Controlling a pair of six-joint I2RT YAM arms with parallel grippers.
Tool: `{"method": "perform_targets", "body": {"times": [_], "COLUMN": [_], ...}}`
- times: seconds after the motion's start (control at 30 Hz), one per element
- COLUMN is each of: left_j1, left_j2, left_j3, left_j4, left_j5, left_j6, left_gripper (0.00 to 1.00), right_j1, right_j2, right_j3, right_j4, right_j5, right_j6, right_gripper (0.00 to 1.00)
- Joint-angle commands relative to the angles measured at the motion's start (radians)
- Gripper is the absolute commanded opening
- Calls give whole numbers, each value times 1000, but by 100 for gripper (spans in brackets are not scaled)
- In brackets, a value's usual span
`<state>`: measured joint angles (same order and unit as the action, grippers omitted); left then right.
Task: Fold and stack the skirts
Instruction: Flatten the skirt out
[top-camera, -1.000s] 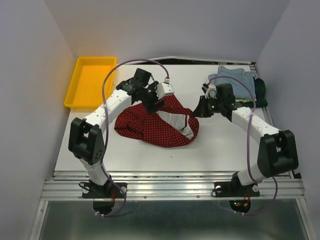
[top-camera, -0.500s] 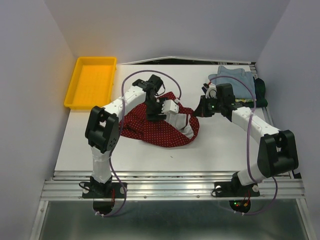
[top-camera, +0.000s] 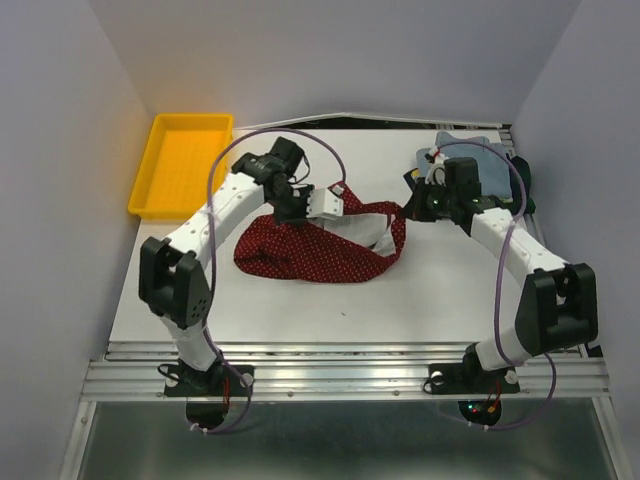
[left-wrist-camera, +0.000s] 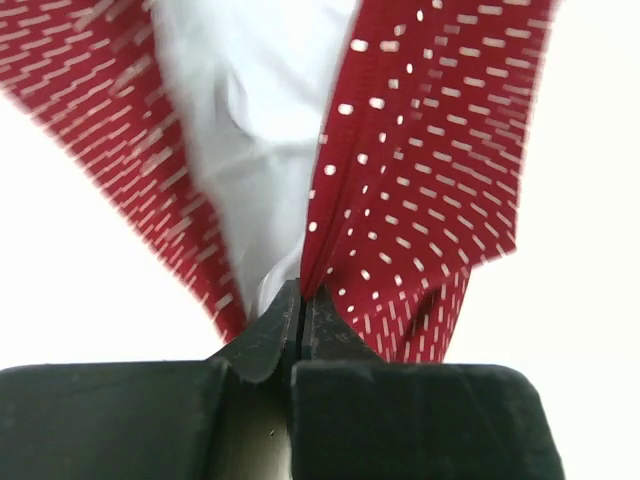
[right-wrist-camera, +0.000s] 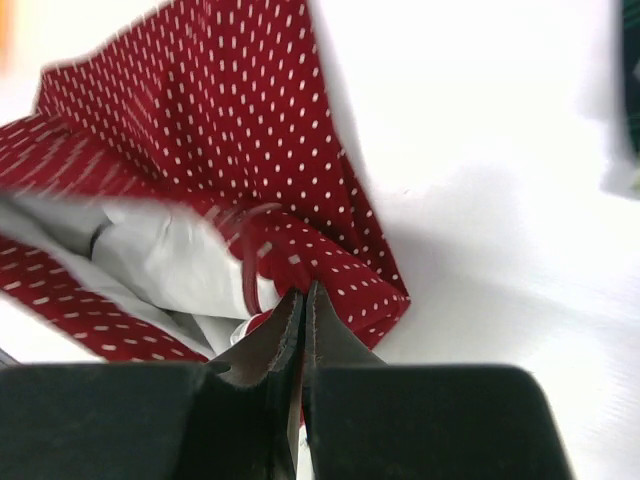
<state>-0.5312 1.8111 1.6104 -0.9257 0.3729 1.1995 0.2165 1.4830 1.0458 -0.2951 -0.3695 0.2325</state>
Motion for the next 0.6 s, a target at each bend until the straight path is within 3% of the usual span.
{"method": "perform_targets", "body": {"times": [0.0,0.17,0.33,0.57], "left_j1": [75,125,135,146], "left_j2": [-229,-416,-600,-763], "left_j3": [57,65,-35,-148], "left_j4": [-68,16,189,212], "left_j5": [20,-2,-63,-72], "left_j6": [-12,-44,-63,-18], "left_gripper": [0,0,0,0], "right_j1": [-107,-169,-178,-197], "right_j2": [-72,-78,-79,-110], "right_j3": [149,256,384,483], "right_j4": [34,48,50,-22], "right_j5": [138,185,198,173], "right_j6": [42,83,106,44], "right_gripper": [1,1,1,1]}}
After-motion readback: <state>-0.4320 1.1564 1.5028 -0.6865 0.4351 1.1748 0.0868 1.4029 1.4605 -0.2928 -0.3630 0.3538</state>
